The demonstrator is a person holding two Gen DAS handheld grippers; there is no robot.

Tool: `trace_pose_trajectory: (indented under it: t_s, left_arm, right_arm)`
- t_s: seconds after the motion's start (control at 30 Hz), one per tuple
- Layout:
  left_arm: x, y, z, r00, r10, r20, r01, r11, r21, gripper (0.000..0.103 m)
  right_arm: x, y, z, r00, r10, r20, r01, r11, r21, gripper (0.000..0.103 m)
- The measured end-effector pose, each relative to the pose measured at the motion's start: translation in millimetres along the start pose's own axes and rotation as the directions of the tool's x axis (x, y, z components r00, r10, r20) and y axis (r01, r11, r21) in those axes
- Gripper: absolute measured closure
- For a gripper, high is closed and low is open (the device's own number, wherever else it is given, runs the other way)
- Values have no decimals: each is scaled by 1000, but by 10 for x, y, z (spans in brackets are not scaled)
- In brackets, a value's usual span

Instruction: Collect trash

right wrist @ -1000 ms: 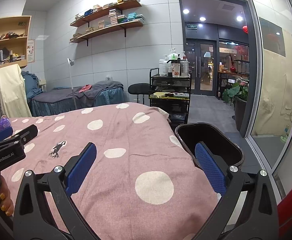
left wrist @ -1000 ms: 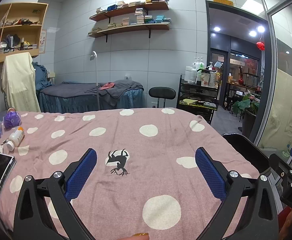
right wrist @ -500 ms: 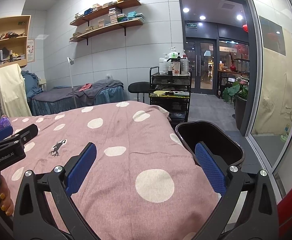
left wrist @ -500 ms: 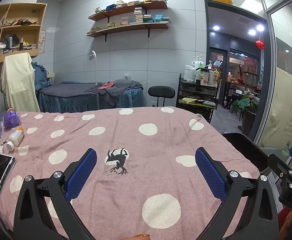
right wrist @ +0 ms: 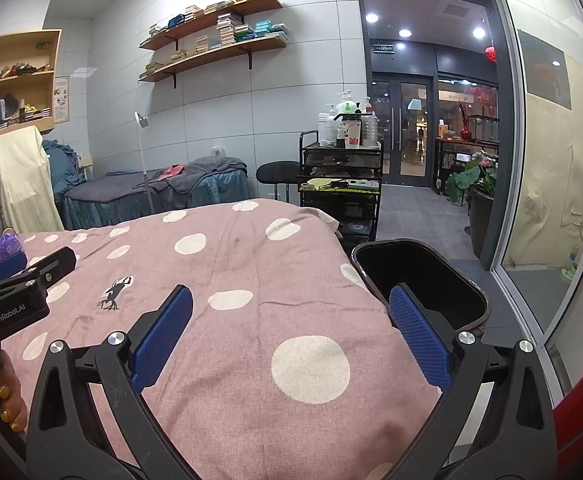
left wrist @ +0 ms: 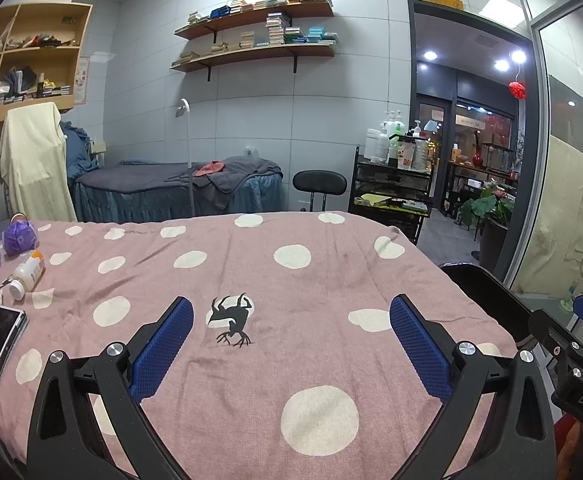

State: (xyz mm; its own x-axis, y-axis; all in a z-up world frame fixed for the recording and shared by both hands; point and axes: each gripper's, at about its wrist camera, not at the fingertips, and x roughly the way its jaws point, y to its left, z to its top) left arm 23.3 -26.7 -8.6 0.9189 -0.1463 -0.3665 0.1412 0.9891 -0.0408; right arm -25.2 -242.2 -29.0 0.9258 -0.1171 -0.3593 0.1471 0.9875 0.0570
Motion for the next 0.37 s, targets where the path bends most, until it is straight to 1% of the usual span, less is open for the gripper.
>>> trace_pose_trajectory:
  t_s: [0.37]
  left_arm:
    - [-2, -6, 16, 1000, 1, -4, -1, 1000, -3, 6]
  right_arm:
    - [8, 4, -4, 1000, 4, -6, -4, 1000, 2, 6]
